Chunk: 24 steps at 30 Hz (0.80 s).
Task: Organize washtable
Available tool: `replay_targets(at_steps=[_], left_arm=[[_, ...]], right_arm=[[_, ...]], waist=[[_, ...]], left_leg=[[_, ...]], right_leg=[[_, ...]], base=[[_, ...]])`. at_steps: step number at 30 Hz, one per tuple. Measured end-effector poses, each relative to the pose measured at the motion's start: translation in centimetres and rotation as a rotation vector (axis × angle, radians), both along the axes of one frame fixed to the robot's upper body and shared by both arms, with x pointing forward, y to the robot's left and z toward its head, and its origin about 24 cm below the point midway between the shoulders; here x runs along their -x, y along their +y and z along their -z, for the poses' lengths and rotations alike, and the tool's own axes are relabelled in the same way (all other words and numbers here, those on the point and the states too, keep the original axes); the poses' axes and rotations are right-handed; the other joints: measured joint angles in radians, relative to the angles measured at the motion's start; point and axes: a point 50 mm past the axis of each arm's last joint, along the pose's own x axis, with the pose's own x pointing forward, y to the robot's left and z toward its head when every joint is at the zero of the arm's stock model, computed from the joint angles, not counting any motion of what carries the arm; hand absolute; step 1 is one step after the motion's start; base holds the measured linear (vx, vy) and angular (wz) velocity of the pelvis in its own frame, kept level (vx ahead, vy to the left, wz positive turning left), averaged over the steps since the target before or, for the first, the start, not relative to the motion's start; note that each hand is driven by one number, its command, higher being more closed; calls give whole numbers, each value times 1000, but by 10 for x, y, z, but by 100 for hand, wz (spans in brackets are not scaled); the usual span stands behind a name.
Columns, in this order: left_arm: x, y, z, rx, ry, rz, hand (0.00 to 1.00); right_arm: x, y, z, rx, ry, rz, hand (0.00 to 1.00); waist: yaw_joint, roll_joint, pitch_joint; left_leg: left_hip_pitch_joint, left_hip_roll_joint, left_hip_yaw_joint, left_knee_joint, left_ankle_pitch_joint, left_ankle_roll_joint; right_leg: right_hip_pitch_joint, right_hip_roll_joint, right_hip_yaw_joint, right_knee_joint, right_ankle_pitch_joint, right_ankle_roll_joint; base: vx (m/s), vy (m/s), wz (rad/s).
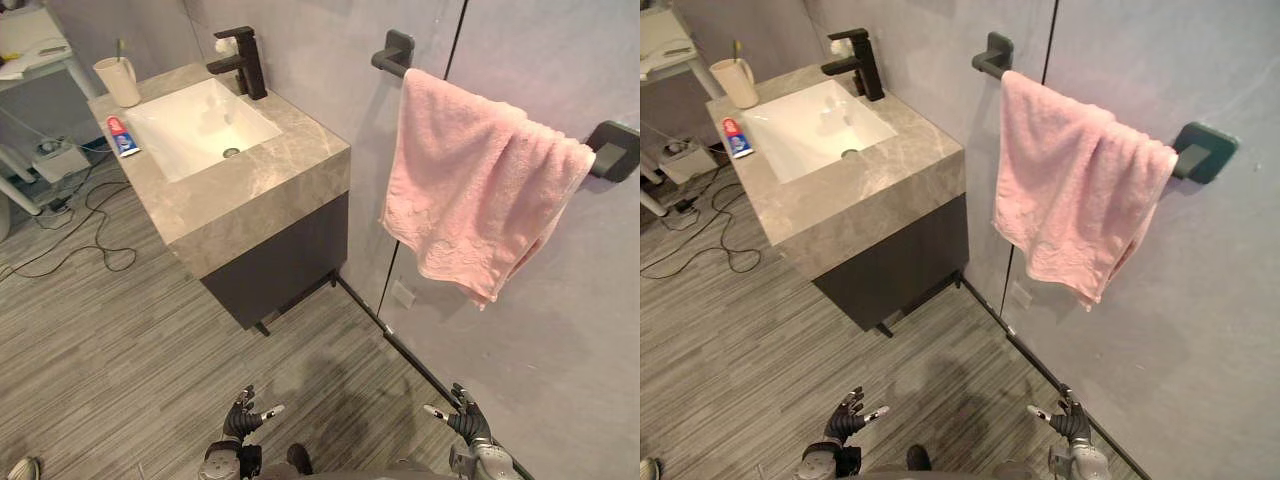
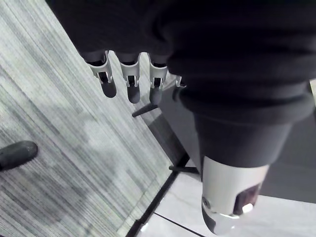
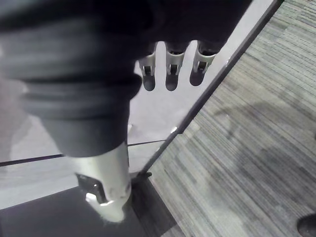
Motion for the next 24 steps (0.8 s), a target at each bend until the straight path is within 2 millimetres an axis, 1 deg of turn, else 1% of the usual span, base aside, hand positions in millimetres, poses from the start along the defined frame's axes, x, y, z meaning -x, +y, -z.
replay_targets(at_steps=[2,5,8,9,10,12,13,14,15,16,17,18,19,20,21,22,23,24], left_arm=[[8,1,3,0,22,-5,0],[10,0,4,-10,34,10,0],[17,0,7,-11,58,11,0],[22,1,8,-11,71,6,0],[23,1,8,-10,73,5,0],[23,1,8,-11,71,0,0],[21,2,7,-10,64,-7,0],[20,2,7,-9,60,-10,0],[17,3,5,-4,43,-20,0],[14,3,3,3,28,-34,0],[14,4,3,4,29,-38,0],[14,4,3,4,28,-40,0],[12,4,3,3,23,-43,0],[8,5,1,0,12,-48,0],[5,6,0,-1,3,-52,0],[0,7,-2,0,-13,-59,0],[-4,7,-3,3,-24,-65,0],[-5,8,-3,1,-27,-67,0]], right_arm=[[0,5,1,-14,2,-2,0],[2,9,4,-21,19,-16,0],[6,12,9,-22,53,-32,0],[7,12,10,-21,63,-36,0],[7,12,10,-21,63,-36,0],[1,11,8,-15,48,-40,0],[-4,11,7,-13,37,-44,0],[-6,11,7,-13,33,-46,0],[-9,11,6,-13,30,-47,0],[-8,9,7,-8,37,-47,0],[-10,6,5,5,32,-51,0],[-12,5,5,10,30,-56,0],[-14,1,3,28,26,-60,0],[-16,-3,2,45,22,-60,0],[-15,-4,2,50,25,-57,0],[-13,-5,4,53,39,-53,0],[-11,-5,6,49,55,-51,0],[-11,-7,7,52,61,-49,0]], waist=[[-1,-2,-3],[-1,-2,-4],[0,1,-2],[0,-3,3],[2,-3,3],[7,6,5],[9,4,11],[10,-1,18],[9,-6,31],[5,-21,45],[4,-21,46],[0,-19,46],[-3,-13,44],[-4,-10,46],[-4,-12,46],[-2,-19,45],[-2,-8,42],[2,-2,40]], left_leg=[[12,-2,-2,-1,3,5],[4,-3,-14,-1,13,13],[-1,-3,-30,-1,17,15],[-20,-4,-44,-1,20,13],[-32,-4,-51,0,24,14],[-82,-5,-70,8,38,10],[-124,1,-59,41,34,12],[-149,8,-32,77,21,17],[-173,31,41,153,-13,29],[-185,79,146,248,-51,47],[-185,126,219,292,-66,44],[-179,146,246,297,-70,41],[-174,180,290,294,-70,42],[-178,207,332,295,-75,47],[-182,213,358,308,-91,39],[-209,226,416,380,-144,49],[-241,246,435,468,-203,63],[-254,228,421,482,-220,74]], right_leg=[[13,0,5,-5,11,2],[13,5,8,-19,20,1],[11,9,0,-29,23,1],[7,8,-15,-31,20,5],[-1,8,-23,-31,21,7],[-42,3,-62,-29,28,11],[-55,-10,-97,-23,43,-2],[-60,-20,-118,-19,48,-5],[-57,-37,-145,-9,51,-8],[-50,-64,-181,8,51,-7],[-41,-85,-208,19,54,-2],[-38,-96,-221,23,57,3],[-35,-115,-244,28,63,14],[-35,-138,-271,39,72,32],[-36,-153,-285,43,76,39],[-36,-187,-307,42,93,67],[-33,-209,-335,43,110,103],[-29,-222,-349,46,117,121]], base=[[-98,36,-4],[-114,26,6],[-125,26,18],[-129,23,23],[-110,21,33],[-20,28,52],[33,36,65],[43,40,69],[55,44,73],[89,62,88],[82,65,78],[84,119,71],[67,153,63],[74,214,63],[79,288,63],[103,367,64],[104,367,61],[106,387,74]])
